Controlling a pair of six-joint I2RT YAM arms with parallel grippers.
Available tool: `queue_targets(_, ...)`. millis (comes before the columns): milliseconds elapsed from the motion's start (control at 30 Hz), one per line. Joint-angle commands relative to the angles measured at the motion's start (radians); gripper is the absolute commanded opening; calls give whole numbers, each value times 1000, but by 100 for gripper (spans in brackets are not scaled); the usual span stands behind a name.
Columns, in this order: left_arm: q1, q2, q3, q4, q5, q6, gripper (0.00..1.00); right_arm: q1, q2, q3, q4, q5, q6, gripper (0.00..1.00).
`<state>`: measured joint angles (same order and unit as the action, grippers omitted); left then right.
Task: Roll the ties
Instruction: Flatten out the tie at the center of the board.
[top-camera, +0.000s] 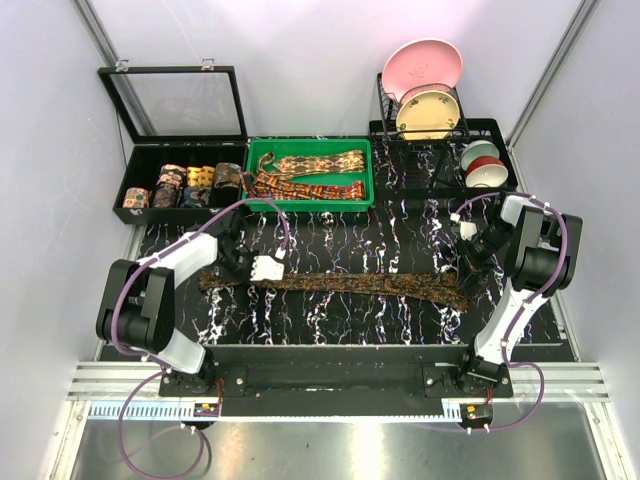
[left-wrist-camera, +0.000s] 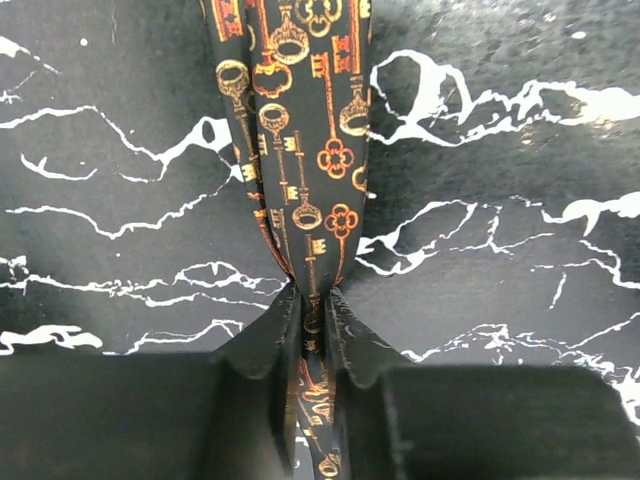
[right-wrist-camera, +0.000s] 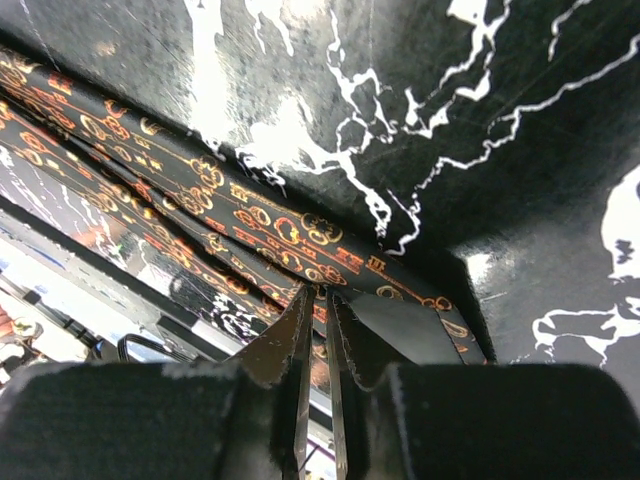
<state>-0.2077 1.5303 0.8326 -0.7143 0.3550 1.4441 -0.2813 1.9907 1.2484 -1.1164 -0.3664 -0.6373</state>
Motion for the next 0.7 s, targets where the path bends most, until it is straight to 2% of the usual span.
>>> queue_targets(0, 16, -44, -30, -19, -57, 33, 13, 1, -6, -18, 121, 129, -36, 16)
queue_targets(233, 97, -35, 2, -45, -50, 52, 26, 1, -9, -17, 124, 145, -41, 15)
queue_targets(300, 99, -38, 2, -47, -50, 53, 38, 1, -10, -17, 122, 149, -39, 15)
queue_targets(333, 99, -38, 2, -48, -48, 52, 39, 1, -12, -17, 124, 149, -39, 15)
queue_targets(467, 103, -27, 5, -54, -59, 61, 33, 1, -20, -23, 124, 165, -50, 15)
queue_targets(667, 152, -7, 22, -93, -82, 107, 19, 1, -23, -20, 125, 181, -53, 15)
